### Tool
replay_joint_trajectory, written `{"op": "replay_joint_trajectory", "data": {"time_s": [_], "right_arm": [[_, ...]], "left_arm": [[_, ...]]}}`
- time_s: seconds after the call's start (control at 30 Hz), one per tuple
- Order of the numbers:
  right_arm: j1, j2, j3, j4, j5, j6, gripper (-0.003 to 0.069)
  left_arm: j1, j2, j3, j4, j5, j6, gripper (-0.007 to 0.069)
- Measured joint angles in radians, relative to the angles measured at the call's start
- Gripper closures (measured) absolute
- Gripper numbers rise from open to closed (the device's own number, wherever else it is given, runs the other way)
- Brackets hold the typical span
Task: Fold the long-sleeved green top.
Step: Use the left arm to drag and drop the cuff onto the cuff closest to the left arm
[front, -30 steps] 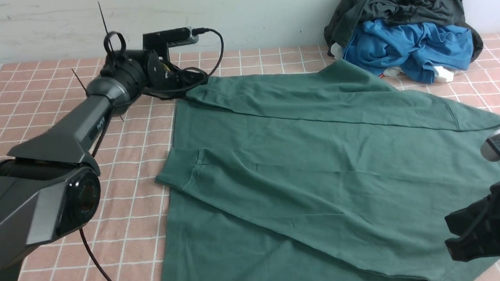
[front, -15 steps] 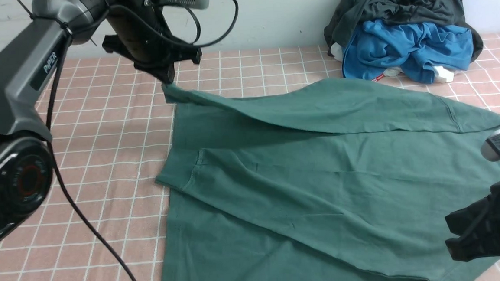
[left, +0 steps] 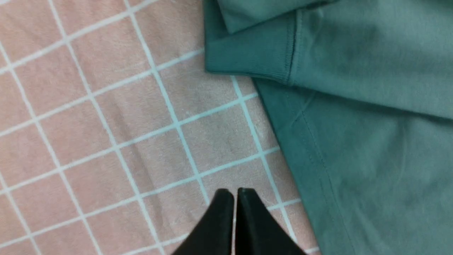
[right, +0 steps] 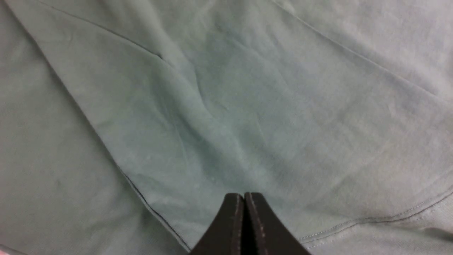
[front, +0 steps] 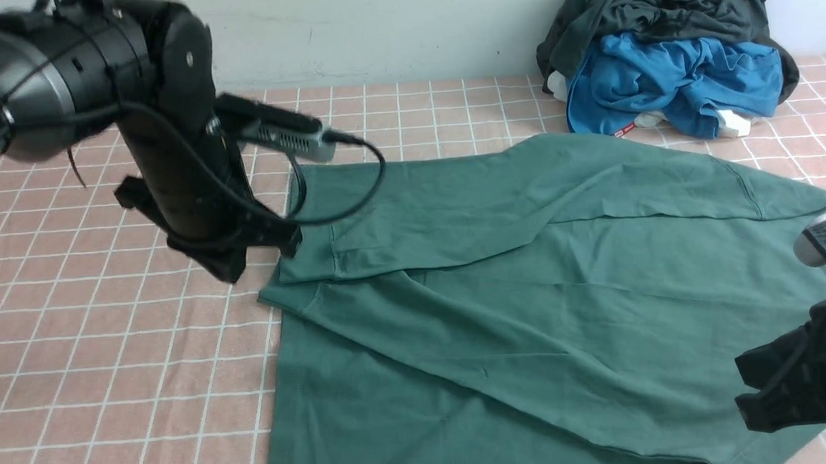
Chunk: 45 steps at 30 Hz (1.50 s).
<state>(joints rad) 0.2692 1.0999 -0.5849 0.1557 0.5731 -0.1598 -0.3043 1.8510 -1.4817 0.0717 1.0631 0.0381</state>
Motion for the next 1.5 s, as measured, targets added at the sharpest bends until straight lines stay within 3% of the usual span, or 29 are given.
{"op": "replay_joint_trajectory", "data": {"time_s": [0.2, 0.37, 0.47, 0.63, 0.77, 0.8, 0.83, 0.87, 0.9, 1.0, 1.27, 1.5], "right_arm": [[0.000, 0.000, 0.000, 0.008, 0.014, 0.009, 0.0673], [0.000, 0.000, 0.000, 0.043, 0.014, 0.011, 0.0673], [0.000, 0.000, 0.000, 0.049, 0.014, 0.011, 0.0673], [0.000, 0.000, 0.000, 0.053, 0.014, 0.011, 0.0673], [0.000, 0.000, 0.000, 0.053, 0.014, 0.011, 0.0673], [0.000, 0.000, 0.000, 0.056, 0.014, 0.011, 0.0673], [0.000, 0.000, 0.000, 0.057, 0.014, 0.011, 0.0673], [0.000, 0.000, 0.000, 0.059, 0.014, 0.011, 0.0673], [0.000, 0.000, 0.000, 0.060, 0.014, 0.011, 0.0673], [0.000, 0.000, 0.000, 0.067, 0.014, 0.011, 0.0673], [0.000, 0.000, 0.000, 0.076, 0.014, 0.011, 0.0673], [0.000, 0.000, 0.000, 0.077, -0.001, 0.011, 0.0673]], "left_arm": [[-0.006, 0.012, 0.041, -0.012, -0.171, -0.051, 0.0590], [0.006, 0.076, 0.041, -0.020, -0.438, -0.089, 0.0428], [0.015, 0.132, 0.041, -0.020, -0.491, -0.116, 0.0313], [0.017, 0.207, 0.041, -0.019, -0.499, -0.177, 0.0225], [0.017, 0.216, 0.041, -0.019, -0.516, -0.218, 0.0288], [0.017, 0.213, 0.041, -0.019, -0.522, -0.223, 0.0367], [0.017, 0.213, 0.041, -0.019, -0.522, -0.223, 0.0367], [0.017, 0.208, 0.041, -0.019, -0.523, -0.224, 0.0463], [0.017, 0.205, 0.041, -0.019, -0.523, -0.224, 0.0512], [0.017, 0.176, 0.041, -0.020, -0.525, -0.224, 0.0608], [0.017, 0.025, 0.041, -0.035, -0.401, -0.202, 0.0628], [0.017, -0.138, 0.041, -0.128, -0.069, -0.038, 0.0627]]}}
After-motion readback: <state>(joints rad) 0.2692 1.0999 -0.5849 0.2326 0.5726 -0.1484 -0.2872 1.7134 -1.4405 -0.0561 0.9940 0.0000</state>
